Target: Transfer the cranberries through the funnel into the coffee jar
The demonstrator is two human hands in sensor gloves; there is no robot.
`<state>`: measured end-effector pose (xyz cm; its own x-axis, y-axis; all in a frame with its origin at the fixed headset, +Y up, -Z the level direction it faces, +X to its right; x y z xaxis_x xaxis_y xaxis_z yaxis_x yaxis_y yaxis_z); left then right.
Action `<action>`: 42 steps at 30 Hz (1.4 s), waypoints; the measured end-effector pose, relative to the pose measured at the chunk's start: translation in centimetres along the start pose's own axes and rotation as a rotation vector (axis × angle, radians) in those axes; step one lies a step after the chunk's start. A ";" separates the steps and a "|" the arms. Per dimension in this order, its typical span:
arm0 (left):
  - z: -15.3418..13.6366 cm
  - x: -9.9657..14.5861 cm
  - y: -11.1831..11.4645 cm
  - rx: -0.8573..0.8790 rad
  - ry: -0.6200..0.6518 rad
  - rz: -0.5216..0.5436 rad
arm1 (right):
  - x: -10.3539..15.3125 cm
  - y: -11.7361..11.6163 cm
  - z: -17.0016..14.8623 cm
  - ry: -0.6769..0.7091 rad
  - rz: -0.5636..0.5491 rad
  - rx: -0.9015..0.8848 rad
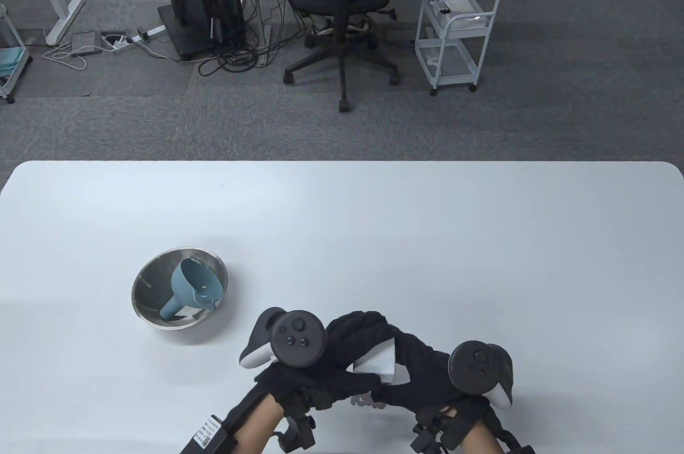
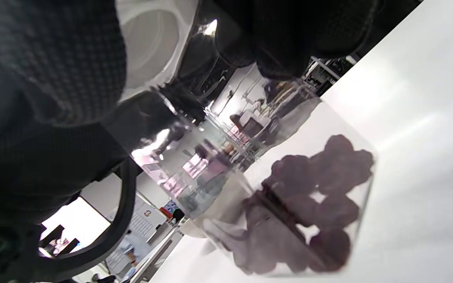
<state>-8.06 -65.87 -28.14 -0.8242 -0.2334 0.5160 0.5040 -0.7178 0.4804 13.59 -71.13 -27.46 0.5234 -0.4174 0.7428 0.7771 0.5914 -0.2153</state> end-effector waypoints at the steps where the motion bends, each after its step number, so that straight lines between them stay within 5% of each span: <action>1: 0.2 0.1 -0.1 -0.020 -0.016 0.043 | 0.0 0.0 0.0 -0.006 -0.007 0.009; 6: 2.0 0.9 -0.1 -0.303 -0.307 0.312 | 0.3 0.5 -0.1 -0.082 -0.057 0.125; 14: 3.4 -1.3 2.8 -0.601 -0.423 0.177 | 0.4 0.1 0.2 -0.152 -0.092 0.268; 18: 3.9 -2.5 3.5 -0.725 -0.370 0.111 | 0.3 -0.1 0.6 -0.148 -0.093 0.275; 24: 2.4 -1.9 1.7 -0.324 -0.099 -0.116 | 0.1 0.5 0.1 -0.034 0.005 0.135; 30: 2.1 -1.2 0.6 -0.191 -0.066 -0.328 | -0.3 -0.4 0.5 0.029 0.090 0.066; 33: 2.2 -1.0 0.2 -0.231 -0.072 -0.300 | -0.2 -0.2 0.5 0.024 0.071 0.075; 36: 2.3 -0.6 -0.8 -0.170 -0.072 -0.115 | -0.2 0.1 0.7 0.006 0.006 0.099; 39: 2.6 -0.1 -1.3 -0.214 -0.182 0.103 | 0.0 0.3 0.5 -0.045 -0.033 0.176; 42: 3.1 -0.1 -0.6 -0.354 -0.363 0.126 | 0.2 0.1 0.5 -0.096 -0.066 0.263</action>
<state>-7.47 -63.34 -26.25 -0.5885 -0.1347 0.7972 0.4235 -0.8913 0.1621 13.60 -70.76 -27.06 0.4294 -0.4010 0.8092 0.6845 0.7290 -0.0020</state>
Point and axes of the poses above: the tracker on the back of each hand, its own z axis roughly to the thumb side, its own x axis roughly from the fingertips to the wrist, y = z × x, the point moved 1 cm from there along -x, roughly from the wrist to the fingertips, and after that the axes turned 14 degrees about y, right-handed, at the moved point
